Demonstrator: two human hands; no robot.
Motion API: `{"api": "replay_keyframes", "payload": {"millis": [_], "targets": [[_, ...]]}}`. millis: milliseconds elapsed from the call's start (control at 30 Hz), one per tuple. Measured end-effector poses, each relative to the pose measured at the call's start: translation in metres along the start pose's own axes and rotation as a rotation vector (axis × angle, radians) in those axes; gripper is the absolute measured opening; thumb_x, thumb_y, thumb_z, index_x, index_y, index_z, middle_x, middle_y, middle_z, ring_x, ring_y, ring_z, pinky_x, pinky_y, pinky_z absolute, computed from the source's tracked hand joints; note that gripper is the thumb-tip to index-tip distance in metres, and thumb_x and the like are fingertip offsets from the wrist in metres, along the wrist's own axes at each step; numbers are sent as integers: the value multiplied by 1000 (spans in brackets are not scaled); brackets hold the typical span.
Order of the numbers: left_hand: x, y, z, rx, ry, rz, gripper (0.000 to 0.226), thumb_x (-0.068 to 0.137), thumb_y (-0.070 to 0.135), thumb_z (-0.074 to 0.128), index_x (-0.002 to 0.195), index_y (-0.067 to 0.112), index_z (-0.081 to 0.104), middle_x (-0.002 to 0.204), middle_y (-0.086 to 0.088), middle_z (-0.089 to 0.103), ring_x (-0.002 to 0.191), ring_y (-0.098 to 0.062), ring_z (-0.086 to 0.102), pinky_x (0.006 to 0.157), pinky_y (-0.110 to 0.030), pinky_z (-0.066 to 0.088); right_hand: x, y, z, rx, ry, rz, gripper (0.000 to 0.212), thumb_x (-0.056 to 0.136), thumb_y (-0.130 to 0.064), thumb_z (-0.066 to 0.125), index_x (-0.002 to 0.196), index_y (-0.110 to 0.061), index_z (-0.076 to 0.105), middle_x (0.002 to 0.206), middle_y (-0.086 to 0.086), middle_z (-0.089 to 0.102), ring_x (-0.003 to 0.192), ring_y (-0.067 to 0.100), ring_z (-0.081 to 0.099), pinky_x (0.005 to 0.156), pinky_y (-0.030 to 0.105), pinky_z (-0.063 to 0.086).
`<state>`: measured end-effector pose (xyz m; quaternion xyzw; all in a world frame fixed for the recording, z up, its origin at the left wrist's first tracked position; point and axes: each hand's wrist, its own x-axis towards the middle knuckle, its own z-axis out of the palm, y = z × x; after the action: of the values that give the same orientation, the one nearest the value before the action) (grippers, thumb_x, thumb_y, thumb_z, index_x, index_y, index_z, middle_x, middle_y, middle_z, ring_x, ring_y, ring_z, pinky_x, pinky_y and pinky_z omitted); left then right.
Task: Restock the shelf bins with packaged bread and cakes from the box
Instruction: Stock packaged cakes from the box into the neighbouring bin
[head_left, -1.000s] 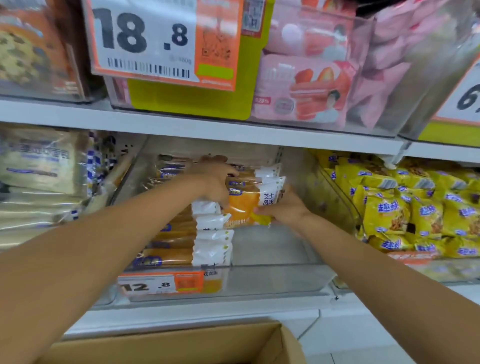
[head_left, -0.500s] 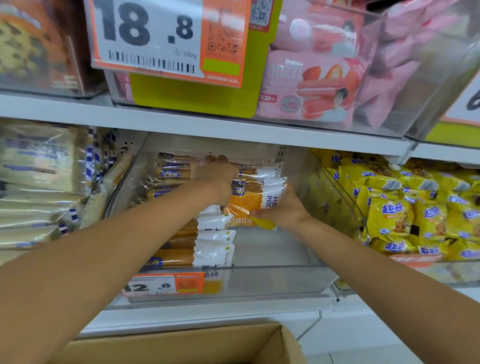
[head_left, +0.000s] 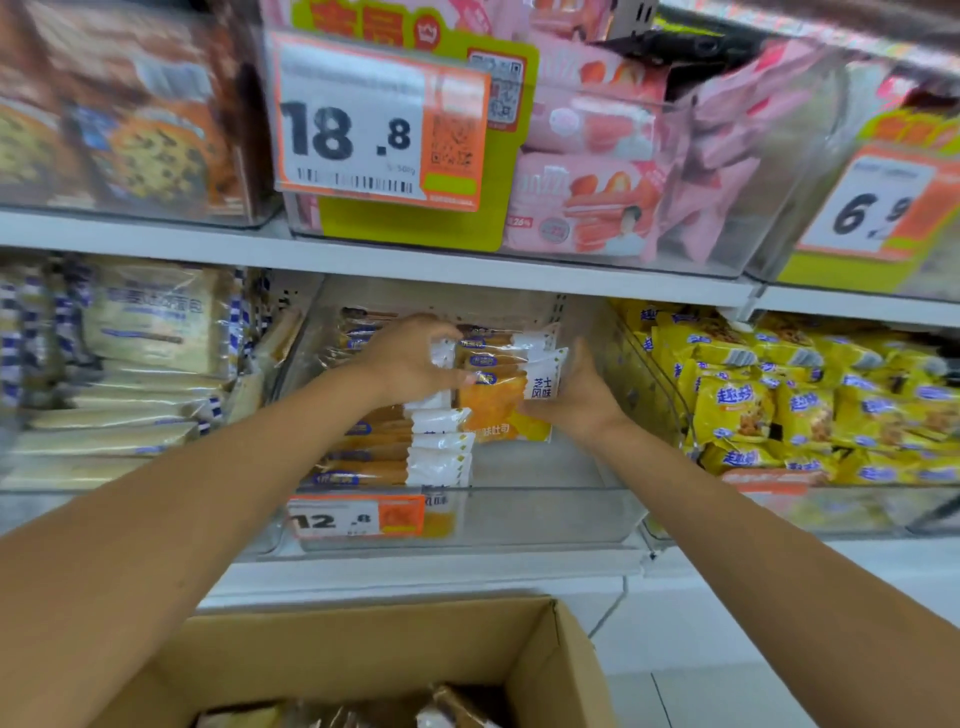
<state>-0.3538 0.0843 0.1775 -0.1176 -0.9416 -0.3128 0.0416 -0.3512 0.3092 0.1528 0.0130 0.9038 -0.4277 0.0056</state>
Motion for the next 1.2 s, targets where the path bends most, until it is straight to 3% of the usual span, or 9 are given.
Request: {"api": "replay_keyframes", "payload": {"millis": [100,200,333,467,667,833,967,1067,1200], "targets": [[-33,9,-3,-14,145,24,31,81,36,78,106,21,68,116,-3,68,111,-24,61,96,-40,49,-38,-19,-11,-378,88,-188,82,80,-21,76,147,-19,29,135,13,49,122,31,48,98,38,43],[-80,28,-7,-77,271,0,16,82,24,72,77,30,58,75,9,64,81,-18,65,77,-36,53,-88,-40,-7,-325,156,-374,37,83,-15,67,116,-15,51,95,4,58,83,23,55,77,40,50],[-163,43,1,-145,304,-70,5,78,25,65,77,25,60,66,10,58,73,-17,62,68,-31,47,-156,-36,30,-220,170,-466,14,82,-12,62,95,-15,57,69,-4,54,68,20,53,64,33,44],[-240,10,40,-241,111,-280,6,86,25,68,84,22,63,76,10,58,74,-14,58,65,-29,43,-210,16,86,-232,-61,-445,10,86,-12,62,95,-15,58,75,-2,58,68,19,55,65,35,49],[-327,-92,112,-252,-94,-660,8,91,26,67,96,21,68,95,6,64,96,-13,62,82,-28,51,-233,134,172,-385,-475,-115,29,90,-18,61,119,-15,62,115,3,61,106,20,58,86,28,46],[-362,-140,152,-407,-89,-847,6,91,10,67,88,6,64,78,1,57,74,-13,54,55,-7,38,-216,210,219,-460,-336,37,45,89,-24,68,129,-6,57,129,13,54,123,32,50,102,38,42],[-374,-160,173,-524,-130,-930,6,90,3,66,86,7,65,96,-7,61,89,-26,60,79,-37,52,-202,235,230,-560,-355,180,36,96,-27,56,126,-8,54,123,19,61,116,38,57,94,42,48],[-371,-165,179,-515,-180,-951,6,90,6,66,91,13,66,103,-7,65,93,-26,63,81,-34,51,-203,223,223,-622,-351,154,20,92,-13,53,103,-12,69,101,13,71,96,36,66,77,36,53],[-354,-162,179,-577,-159,-920,31,86,11,71,114,21,63,113,3,61,108,-22,61,85,-28,47,-202,170,211,-320,-304,25,26,94,-8,51,106,-15,73,99,1,73,91,18,67,78,27,51]]}}
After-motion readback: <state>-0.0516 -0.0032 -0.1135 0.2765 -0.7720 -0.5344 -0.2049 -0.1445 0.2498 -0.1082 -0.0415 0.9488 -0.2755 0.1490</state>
